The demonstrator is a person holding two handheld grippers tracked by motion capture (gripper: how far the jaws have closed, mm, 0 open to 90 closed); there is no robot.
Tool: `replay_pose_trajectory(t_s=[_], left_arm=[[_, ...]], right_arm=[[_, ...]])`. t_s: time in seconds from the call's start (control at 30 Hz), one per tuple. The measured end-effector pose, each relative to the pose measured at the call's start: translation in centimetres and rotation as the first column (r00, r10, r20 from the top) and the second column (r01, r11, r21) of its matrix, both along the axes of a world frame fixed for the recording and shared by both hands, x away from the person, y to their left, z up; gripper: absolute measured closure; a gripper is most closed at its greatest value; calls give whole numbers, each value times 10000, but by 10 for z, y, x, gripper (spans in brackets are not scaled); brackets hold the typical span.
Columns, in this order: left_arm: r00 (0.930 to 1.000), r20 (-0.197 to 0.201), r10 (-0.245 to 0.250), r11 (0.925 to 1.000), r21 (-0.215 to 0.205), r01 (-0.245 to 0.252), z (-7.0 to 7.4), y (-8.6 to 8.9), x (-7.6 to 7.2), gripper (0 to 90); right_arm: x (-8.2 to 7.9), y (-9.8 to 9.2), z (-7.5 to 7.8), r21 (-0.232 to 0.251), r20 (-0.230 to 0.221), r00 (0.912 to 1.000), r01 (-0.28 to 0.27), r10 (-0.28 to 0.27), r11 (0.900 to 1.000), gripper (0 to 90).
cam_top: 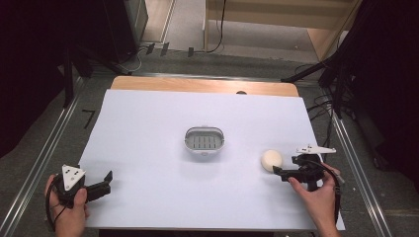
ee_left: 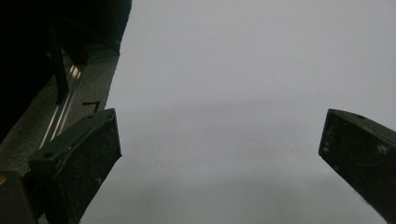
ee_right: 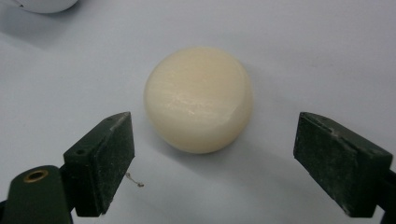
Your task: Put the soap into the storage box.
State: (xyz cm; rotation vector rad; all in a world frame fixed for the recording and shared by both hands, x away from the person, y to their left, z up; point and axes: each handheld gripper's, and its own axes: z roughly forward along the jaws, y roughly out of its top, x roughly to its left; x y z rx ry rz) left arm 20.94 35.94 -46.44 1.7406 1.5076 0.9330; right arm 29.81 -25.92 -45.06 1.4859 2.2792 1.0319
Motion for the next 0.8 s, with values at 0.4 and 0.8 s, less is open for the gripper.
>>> replay_pose_trajectory(t_s=[0.4, 0.8], left_arm=[[10000, -47, -55, 10000, 36, 55, 0, -1, 1, 0], [9997, -139, -180, 9998, 92, 181, 0, -1, 1, 0]], right_arm=[[8, 9, -3, -223, -136, 9998, 117, -120, 9997, 130], [14, 15, -6, -218, -336, 9992, 189, -196, 9996, 133]])
